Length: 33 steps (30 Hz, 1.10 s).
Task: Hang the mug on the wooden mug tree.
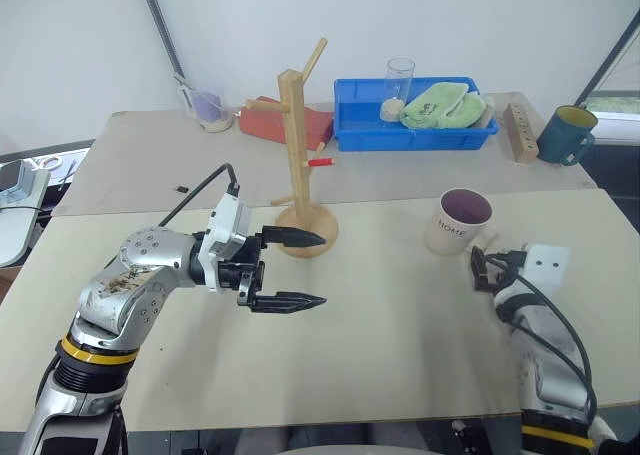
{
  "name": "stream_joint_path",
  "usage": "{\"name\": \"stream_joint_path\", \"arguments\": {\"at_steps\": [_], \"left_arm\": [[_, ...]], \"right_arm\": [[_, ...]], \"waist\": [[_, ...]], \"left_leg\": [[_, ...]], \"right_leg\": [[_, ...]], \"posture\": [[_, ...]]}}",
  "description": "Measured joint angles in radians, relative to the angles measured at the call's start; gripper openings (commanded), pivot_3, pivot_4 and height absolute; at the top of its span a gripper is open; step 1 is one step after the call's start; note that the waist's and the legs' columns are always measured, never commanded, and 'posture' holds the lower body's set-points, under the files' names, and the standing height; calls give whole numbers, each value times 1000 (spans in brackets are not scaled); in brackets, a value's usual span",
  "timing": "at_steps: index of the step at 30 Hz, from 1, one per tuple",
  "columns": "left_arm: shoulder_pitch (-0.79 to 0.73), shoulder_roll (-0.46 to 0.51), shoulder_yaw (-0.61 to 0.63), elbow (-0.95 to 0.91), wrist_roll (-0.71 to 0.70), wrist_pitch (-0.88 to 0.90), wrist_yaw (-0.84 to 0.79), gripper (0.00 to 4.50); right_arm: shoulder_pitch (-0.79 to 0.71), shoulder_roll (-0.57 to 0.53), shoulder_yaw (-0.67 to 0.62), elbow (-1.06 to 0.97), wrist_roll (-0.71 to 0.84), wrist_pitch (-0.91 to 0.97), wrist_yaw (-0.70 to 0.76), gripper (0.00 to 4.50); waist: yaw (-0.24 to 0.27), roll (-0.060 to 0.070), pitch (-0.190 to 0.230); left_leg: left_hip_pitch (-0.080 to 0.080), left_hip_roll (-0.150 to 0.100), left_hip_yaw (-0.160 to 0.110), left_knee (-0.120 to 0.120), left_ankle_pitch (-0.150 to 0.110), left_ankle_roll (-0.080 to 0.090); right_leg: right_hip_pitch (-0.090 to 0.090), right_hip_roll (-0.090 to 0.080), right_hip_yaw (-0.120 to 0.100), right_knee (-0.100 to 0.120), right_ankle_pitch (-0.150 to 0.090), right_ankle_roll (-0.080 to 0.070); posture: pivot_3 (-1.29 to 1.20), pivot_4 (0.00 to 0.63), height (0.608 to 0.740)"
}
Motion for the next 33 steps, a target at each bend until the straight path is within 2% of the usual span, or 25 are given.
{"name": "stream_joint_path", "arguments": {"at_steps": [5, 6, 16, 19, 23, 27, 29, 33], "left_arm": [[-5, 0, 0, 2, 8, -1, 1, 4500], [-5, 1, 0, 2, 9, -1, 2, 4500], [-3, 2, 0, 3, 26, -2, 5, 4500], [8, 2, 1, 2, 26, -2, 11, 4500], [29, 6, 7, 2, 27, -2, 25, 4500], [44, 16, 45, 2, 25, 0, 52, 4500], [68, 31, 74, 3, 25, 1, 68, 4500], [148, 91, 162, 31, 28, -1, 81, 4500]], "right_arm": [[-36, 0, -2, 24, 3, -1, -19, 4432], [-43, 0, -2, 30, 6, 0, -21, 4203], [-107, 3, 2, 68, 30, 44, -26, 867], [-107, 4, 4, 68, 39, 65, -26, 36], [-89, 5, 12, 35, 47, 90, -20, 36], [-60, -65, 81, -19, 14, 98, 29, 36], [-56, -132, 123, -68, -15, 108, 71, 36], [-141, -404, 265, -189, -113, 112, 264, 36]], "waist": [[0, 1, 0], [0, 1, 0], [-1, 1, -1], [0, 1, -1], [0, 1, -1], [-1, 2, -1], [-4, 3, -1], [-8, 5, 1]], "left_leg": [[0, 0, 0, 0, 0, 1], [0, 0, 0, 0, 0, 1], [0, 0, 0, 0, 1, 1], [0, 0, 0, 0, 1, 1], [0, 0, 0, 0, 1, 1], [0, 0, 0, 0, 1, 1], [0, 0, 0, 0, 1, 1], [1, 0, 0, 0, 0, 1]], "right_leg": [[0, 0, 0, 0, 0, 0], [0, 0, 0, 0, 0, 0], [0, 1, 0, 1, 0, 0], [1, 1, 1, 1, 0, 0], [0, 1, 1, 2, 0, 0], [0, 1, 1, 1, 0, 0], [0, 1, 1, 1, 0, 0], [-3, 1, 2, 1, 0, 0]], "posture": [[0, 150, 721], [0, 150, 721], [0, 150, 721], [0, 150, 721], [0, 150, 721], [0, 150, 721], [0, 150, 721], [0, 150, 721]]}}
